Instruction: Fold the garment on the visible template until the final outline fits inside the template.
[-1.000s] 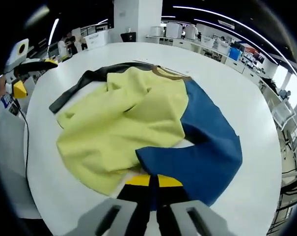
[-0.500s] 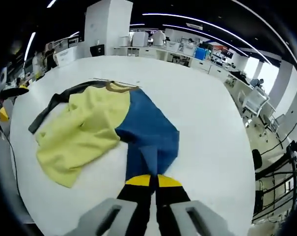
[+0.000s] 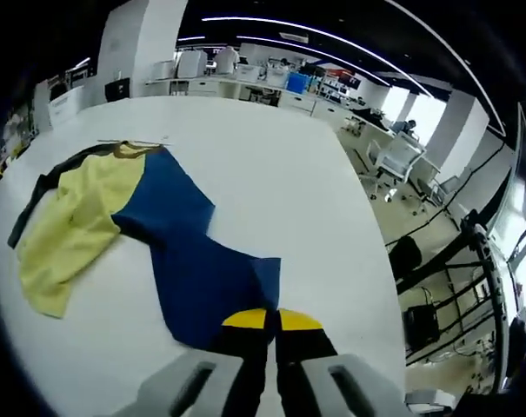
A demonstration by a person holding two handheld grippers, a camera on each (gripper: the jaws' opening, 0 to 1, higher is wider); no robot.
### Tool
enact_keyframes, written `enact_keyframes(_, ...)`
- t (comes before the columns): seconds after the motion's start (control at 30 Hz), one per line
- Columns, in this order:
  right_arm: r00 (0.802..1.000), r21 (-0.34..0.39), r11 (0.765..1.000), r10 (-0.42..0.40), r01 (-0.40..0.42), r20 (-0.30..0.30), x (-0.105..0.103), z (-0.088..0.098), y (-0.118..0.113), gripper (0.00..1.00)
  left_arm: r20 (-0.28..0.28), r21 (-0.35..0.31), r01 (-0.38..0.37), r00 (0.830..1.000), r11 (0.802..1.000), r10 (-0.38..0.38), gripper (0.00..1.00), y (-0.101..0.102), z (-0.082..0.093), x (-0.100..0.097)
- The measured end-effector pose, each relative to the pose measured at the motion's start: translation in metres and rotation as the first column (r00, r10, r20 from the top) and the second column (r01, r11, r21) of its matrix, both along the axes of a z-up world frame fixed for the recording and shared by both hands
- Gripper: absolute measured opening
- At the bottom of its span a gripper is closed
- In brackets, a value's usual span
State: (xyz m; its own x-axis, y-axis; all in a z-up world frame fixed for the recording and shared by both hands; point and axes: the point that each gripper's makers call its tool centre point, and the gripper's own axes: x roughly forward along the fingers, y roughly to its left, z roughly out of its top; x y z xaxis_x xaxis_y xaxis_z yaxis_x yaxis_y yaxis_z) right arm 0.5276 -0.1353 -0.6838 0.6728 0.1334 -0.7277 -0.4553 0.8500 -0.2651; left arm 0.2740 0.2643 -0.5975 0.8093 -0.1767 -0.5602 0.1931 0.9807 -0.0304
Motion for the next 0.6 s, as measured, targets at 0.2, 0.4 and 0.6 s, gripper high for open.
enact_keyframes(0.2, 0.996, 0.007, 0.996, -0.084, 0.084, -0.01, 0.011, -0.008, -0.02, 0.0, 0.005, 0.01, 0.001, 1.0, 1.0, -0.002, 0.89, 0.0, 0.003, 0.001)
enact_keyframes(0.4, 0.995, -0.012, 0.995, -0.101, 0.101, -0.008, 0.016, -0.014, -0.03, 0.0, -0.001, 0.012, 0.004, 1.0, 1.0, -0.004, 0.9, 0.0, 0.002, -0.001)
enact_keyframes(0.6, 0.985, 0.004, 0.986, -0.166, 0.166, -0.038, 0.012, -0.024, -0.041, 0.0, -0.001, 0.016, 0.004, 1.0, 1.0, -0.003, 0.9, 0.0, 0.004, -0.001)
